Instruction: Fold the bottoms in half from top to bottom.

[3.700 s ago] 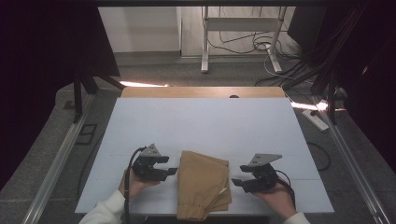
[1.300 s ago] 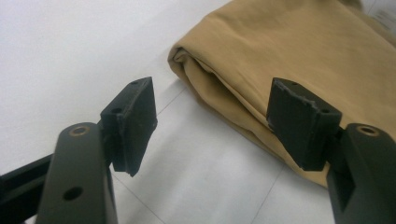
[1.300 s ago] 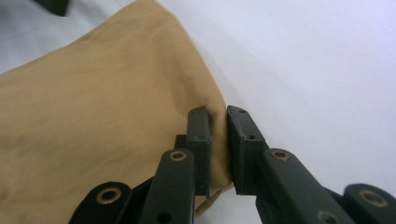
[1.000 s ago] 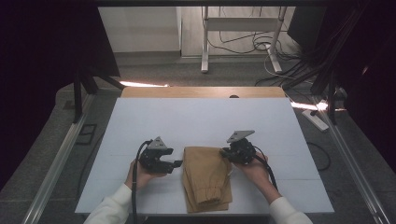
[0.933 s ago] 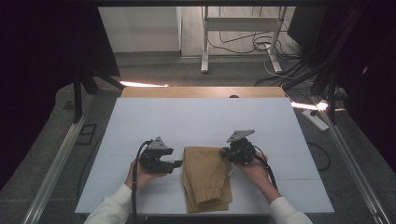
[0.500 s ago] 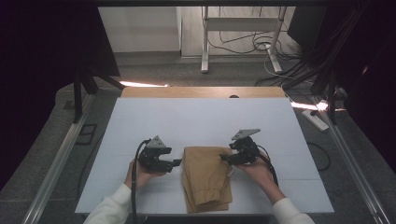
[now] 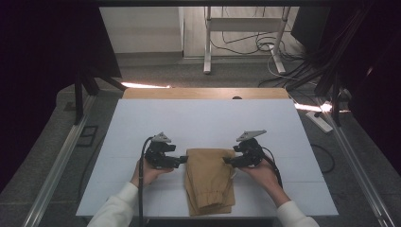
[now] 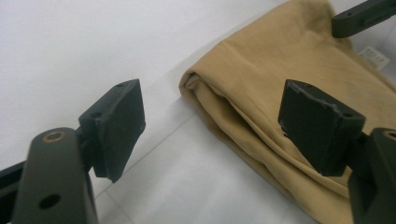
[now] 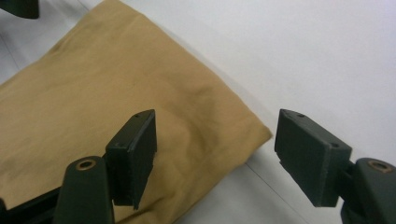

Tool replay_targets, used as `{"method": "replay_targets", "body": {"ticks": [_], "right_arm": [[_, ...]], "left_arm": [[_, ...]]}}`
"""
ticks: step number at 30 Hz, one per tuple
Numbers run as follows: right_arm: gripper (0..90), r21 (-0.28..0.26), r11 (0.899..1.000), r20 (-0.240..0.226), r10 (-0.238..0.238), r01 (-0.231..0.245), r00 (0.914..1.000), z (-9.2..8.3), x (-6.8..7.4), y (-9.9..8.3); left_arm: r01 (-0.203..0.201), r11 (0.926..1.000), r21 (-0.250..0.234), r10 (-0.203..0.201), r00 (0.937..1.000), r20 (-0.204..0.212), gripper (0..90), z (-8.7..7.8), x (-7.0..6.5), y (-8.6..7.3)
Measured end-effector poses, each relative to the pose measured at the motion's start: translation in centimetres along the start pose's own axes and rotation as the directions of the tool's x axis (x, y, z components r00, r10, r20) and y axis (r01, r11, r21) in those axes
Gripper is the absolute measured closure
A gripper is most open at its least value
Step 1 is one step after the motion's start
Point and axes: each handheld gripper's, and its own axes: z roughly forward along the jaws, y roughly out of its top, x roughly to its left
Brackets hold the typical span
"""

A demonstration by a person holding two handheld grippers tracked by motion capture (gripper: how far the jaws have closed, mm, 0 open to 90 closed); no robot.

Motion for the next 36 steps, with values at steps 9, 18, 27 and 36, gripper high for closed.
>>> {"method": "replay_targets", "body": {"ticks": [9,18,27,36], "right_arm": [[27.6,0.013,1.0,-0.017,0.028,-0.028,0.9995,0.7,0.0,0.0],[26.5,0.05,0.999,-0.012,0.022,-0.021,0.9997,1.7,0.0,-0.3],[25.3,0.068,0.997,-0.019,0.037,-0.036,0.9991,2.3,-0.1,-0.4],[45.9,0.075,0.997,-0.044,0.005,-0.002,0.999,2.3,0.7,-0.4]], "left_arm": [[0.006,0.9986,0.053,-0.006,1.0,0.003,20.6,2.8,0.4,1.3],[-0.003,0.9953,0.097,0.002,0.9999,0.01,18.2,3.8,0.5,0.9],[-0.031,0.9945,0.1,0.028,0.9993,0.024,19.4,4.3,0.6,0.9],[-0.058,0.9932,0.101,0.053,0.9971,0.054,47.6,4.4,-0.3,0.8]]}}
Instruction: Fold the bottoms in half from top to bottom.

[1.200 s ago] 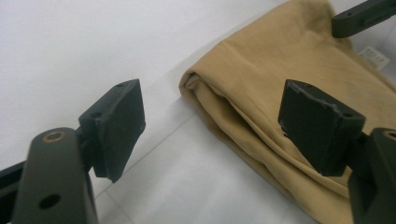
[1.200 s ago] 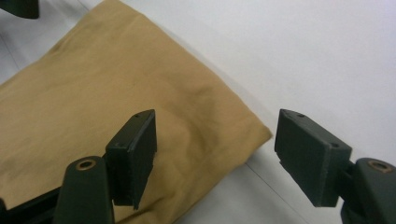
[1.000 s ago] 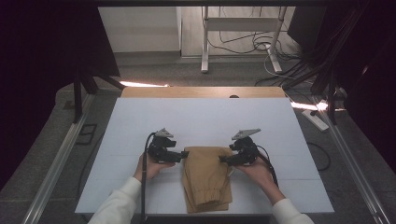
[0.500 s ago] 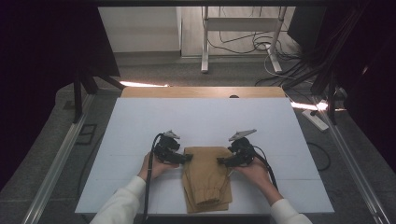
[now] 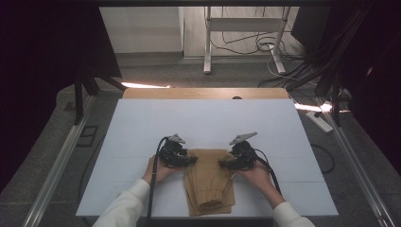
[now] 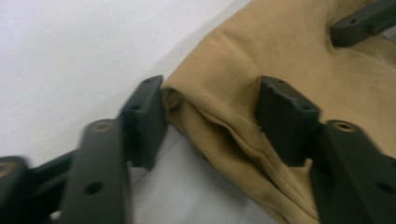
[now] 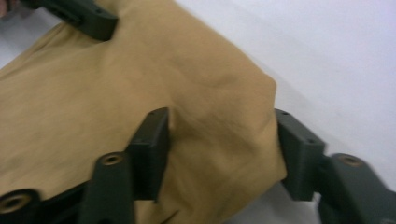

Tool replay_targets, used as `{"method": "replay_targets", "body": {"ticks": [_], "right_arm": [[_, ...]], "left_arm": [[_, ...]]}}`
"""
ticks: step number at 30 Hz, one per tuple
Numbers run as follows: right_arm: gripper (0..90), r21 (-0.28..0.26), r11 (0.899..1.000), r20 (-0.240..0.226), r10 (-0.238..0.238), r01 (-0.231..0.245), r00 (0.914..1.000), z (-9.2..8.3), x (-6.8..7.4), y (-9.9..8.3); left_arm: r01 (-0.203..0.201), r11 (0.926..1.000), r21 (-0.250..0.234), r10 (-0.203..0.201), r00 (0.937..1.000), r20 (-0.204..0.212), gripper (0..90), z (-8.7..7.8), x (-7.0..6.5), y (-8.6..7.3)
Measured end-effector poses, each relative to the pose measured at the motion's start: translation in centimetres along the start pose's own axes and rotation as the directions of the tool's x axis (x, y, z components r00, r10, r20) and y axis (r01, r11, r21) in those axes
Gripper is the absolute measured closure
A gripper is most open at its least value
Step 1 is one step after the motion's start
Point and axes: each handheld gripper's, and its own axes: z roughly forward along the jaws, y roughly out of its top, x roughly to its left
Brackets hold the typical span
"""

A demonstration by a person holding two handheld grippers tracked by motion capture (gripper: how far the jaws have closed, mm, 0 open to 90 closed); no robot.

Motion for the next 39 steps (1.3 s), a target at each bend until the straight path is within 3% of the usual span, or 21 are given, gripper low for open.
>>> {"method": "replay_targets", "body": {"ticks": [5,8,11,30,39], "right_arm": [[66.1,0.004,1.0,-0.054,0.004,-0.004,0.9985,-0.2,0.1,-0.1],[71.9,0.005,0.999,-0.047,-0.039,0.04,0.9981,-0.3,0.6,0.1],[72.9,0.008,0.997,-0.024,-0.073,0.074,0.997,-0.3,0.9,0.1],[75.0,-0.018,0.997,-0.025,-0.071,0.071,0.9972,-0.7,1.0,0.4],[75.5,-0.06,0.993,0.011,-0.097,0.098,0.9952,-1.2,0.9,1.4]], "left_arm": [[0.001,1.0,-0.006,-0.001,0.9999,0.017,65.5,-0.1,-0.1,-0.1],[-0.016,0.9998,-0.009,0.016,0.9998,0.009,71.0,-0.3,-0.4,0.0],[-0.029,0.9995,-0.01,0.029,0.9996,0.005,73.1,-0.4,-0.6,0.1],[-0.058,0.9979,-0.029,0.058,0.9982,0.016,74.0,-1.4,-0.5,0.5],[-0.082,0.9943,-0.068,0.082,0.9966,-0.001,74.6,-2.2,0.2,1.6]]}}
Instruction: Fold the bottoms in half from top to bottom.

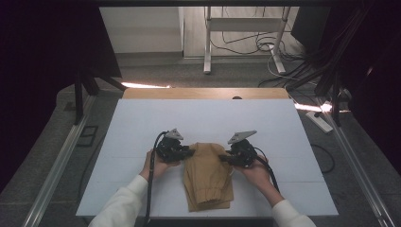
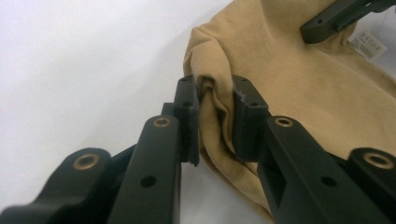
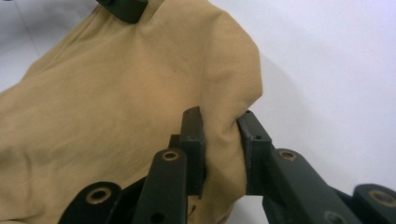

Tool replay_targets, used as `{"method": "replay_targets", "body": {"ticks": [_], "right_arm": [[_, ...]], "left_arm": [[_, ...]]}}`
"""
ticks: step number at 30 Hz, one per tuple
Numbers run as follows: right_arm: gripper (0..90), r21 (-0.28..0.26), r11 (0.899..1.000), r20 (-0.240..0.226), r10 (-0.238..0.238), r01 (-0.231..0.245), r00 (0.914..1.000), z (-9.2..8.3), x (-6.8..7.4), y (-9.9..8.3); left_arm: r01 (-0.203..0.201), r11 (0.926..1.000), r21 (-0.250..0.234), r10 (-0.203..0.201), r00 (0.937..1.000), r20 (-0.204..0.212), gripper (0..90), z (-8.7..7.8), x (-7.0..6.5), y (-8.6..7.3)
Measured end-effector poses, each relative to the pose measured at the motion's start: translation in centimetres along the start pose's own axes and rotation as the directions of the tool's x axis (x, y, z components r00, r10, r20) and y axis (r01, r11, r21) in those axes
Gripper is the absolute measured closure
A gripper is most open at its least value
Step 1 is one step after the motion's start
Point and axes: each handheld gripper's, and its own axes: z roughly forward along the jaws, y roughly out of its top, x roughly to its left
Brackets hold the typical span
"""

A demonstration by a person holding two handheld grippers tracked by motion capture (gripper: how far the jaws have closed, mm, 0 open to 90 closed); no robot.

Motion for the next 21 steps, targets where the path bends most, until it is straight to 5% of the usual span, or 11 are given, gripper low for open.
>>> {"method": "replay_targets", "body": {"ticks": [21], "right_arm": [[75.5,-0.066,0.998,0.059,0.012,-0.008,0.9982,0.1,-2.8,3.1]], "left_arm": [[-0.047,0.9985,-0.029,0.046,0.9973,-0.058,74.4,-0.4,2.7,3.8]]}}
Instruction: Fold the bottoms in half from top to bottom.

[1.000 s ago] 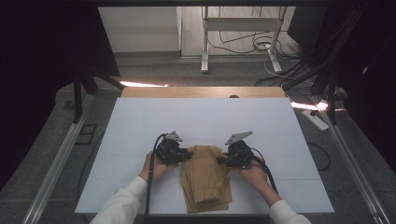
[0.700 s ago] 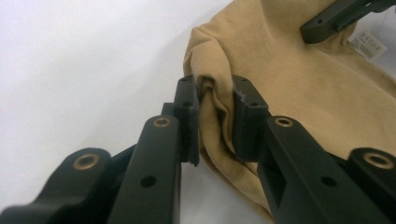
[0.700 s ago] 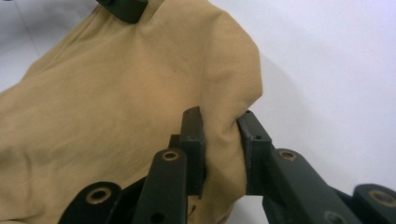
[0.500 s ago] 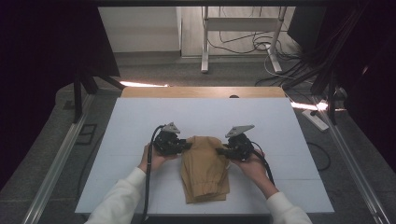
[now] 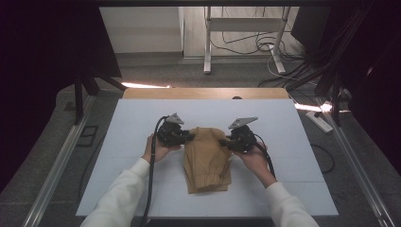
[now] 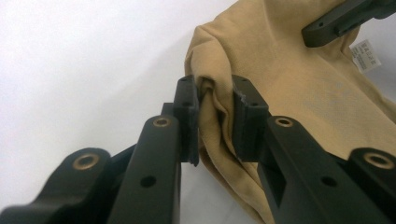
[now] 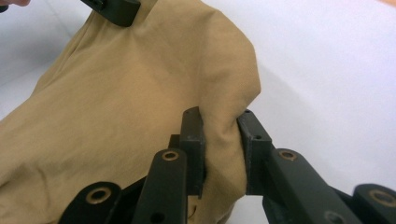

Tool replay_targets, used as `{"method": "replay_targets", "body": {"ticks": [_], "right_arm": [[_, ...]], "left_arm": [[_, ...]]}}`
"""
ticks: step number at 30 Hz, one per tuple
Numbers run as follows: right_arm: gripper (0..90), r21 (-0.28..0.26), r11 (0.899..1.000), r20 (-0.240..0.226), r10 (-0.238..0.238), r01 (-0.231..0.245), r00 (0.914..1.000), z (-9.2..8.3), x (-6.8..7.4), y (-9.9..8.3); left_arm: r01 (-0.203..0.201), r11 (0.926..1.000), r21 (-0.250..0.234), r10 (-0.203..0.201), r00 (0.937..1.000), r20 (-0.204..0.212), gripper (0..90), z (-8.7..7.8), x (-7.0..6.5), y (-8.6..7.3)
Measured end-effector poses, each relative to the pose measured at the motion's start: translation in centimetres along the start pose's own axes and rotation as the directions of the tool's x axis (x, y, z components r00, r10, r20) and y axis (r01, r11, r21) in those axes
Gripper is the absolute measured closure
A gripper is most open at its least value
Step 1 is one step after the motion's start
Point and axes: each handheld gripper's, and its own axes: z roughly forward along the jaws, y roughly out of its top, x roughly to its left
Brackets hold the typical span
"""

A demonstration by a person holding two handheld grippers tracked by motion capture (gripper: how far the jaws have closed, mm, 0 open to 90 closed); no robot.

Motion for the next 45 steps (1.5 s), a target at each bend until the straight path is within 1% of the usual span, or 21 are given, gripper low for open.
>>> {"method": "replay_targets", "body": {"ticks": [3,9,10,15,18,20,23,24,25,26,27,28,29,30,31,32,34,36,38,42,45], "right_arm": [[75.5,0.0,1.0,0.01,0.005,-0.005,0.9999,0.4,-0.6,0.6],[75.4,0.002,1.0,0.047,0.008,-0.008,0.9989,1.6,-2.0,1.9],[75.4,0.003,1.0,0.047,0.014,-0.015,0.9988,1.9,-2.2,2.1],[75.4,0.008,1.0,0.06,0.012,-0.012,0.9981,2.9,-3.4,3.1],[75.3,0.005,1.0,0.065,0.025,-0.026,0.9976,3.4,-4.1,3.4],[75.3,0.008,0.999,0.07,0.039,-0.04,0.9968,3.7,-4.6,3.5],[74.9,0.014,0.999,0.083,0.038,-0.04,0.9958,4.1,-4.9,3.7],[73.3,0.014,0.999,0.082,0.037,-0.038,0.9959,4.1,-4.9,3.7],[67.8,0.016,0.999,0.092,0.036,-0.038,0.9951,4.2,-4.8,3.7],[57.4,0.016,0.999,0.12,0.028,-0.03,0.9924,4.2,-4.8,3.7],[47.9,0.01,0.999,0.156,0.031,-0.033,0.9872,4.1,-4.8,3.7],[45.5,-0.006,0.999,0.158,0.054,-0.054,0.986,3.9,-5.0,3.6],[44.5,-0.025,0.996,0.135,0.09,-0.088,0.9866,3.7,-5.2,3.5],[41.3,-0.036,0.993,0.116,0.119,-0.116,0.986,3.5,-5.4,3.5],[39.6,-0.039,0.991,0.103,0.133,-0.13,0.9857,3.3,-5.5,3.4],[39.2,-0.033,0.991,0.096,0.133,-0.13,0.9865,3.1,-5.6,3.3],[38.7,-0.019,0.992,0.098,0.124,-0.123,0.9874,2.9,-5.4,3.0],[38.0,-0.021,0.993,0.089,0.117,-0.115,0.9892,2.6,-5.1,2.8],[37.3,-0.035,0.994,0.082,0.105,-0.102,0.9911,2.1,-4.7,2.5],[36.8,-0.034,0.996,0.062,0.081,-0.079,0.9948,1.3,-3.8,1.8],[36.9,-0.035,0.997,0.046,0.071,-0.07,0.9964,0.7,-3.3,1.2]], "left_arm": [[0.009,1.0,0.001,-0.009,1.0,-0.004,74.4,0.3,0.9,0.6],[0.014,0.9999,0.006,-0.013,0.999,-0.043,74.4,1.0,2.5,1.7],[0.018,0.9998,0.009,-0.018,0.9988,-0.046,74.4,1.1,2.8,1.9],[0.03,0.9995,0.004,-0.03,0.9976,-0.062,74.3,1.7,4.1,2.5],[0.022,0.9998,-0.005,-0.022,0.9966,-0.079,74.3,2.2,4.6,2.8],[0.032,0.9995,-0.006,-0.032,0.9959,-0.085,74.3,2.5,4.9,2.9],[0.047,0.9989,-0.003,-0.047,0.9935,-0.104,72.7,2.7,5.0,3.0],[0.048,0.9989,0.001,-0.047,0.9921,-0.117,69.4,2.8,4.9,3.0],[0.045,0.999,0.003,-0.044,0.9899,-0.134,62.0,2.7,4.9,3.0],[0.053,0.9986,0.005,-0.051,0.9871,-0.152,47.9,2.6,4.8,3.1],[0.057,0.9983,0.014,-0.053,0.9837,-0.171,33.5,2.5,4.8,3.1],[0.062,0.9979,0.017,-0.058,0.981,-0.185,26.1,2.3,4.7,3.1],[0.066,0.9977,0.014,-0.063,0.9818,-0.179,24.5,2.0,4.7,3.1],[0.071,0.9975,0.007,-0.069,0.9843,-0.163,24.3,1.8,4.6,3.1],[0.07,0.9976,0.006,-0.068,0.9859,-0.153,24.4,1.5,4.5,3.0],[0.064,0.9979,0.01,-0.062,0.9875,-0.145,24.7,1.3,4.3,3.0],[0.05,0.9986,0.018,-0.048,0.9898,-0.135,24.7,1.0,3.9,2.9],[0.047,0.9987,0.02,-0.045,0.9925,-0.113,24.7,0.7,3.6,2.7],[0.043,0.9989,0.021,-0.04,0.9936,-0.106,24.6,0.4,3.2,2.5],[0.025,0.9992,0.032,-0.022,0.9961,-0.085,24.7,-0.3,2.4,1.8],[0.019,0.9995,0.024,-0.017,0.9968,-0.078,25.5,-1.0,1.8,1.3]]}}
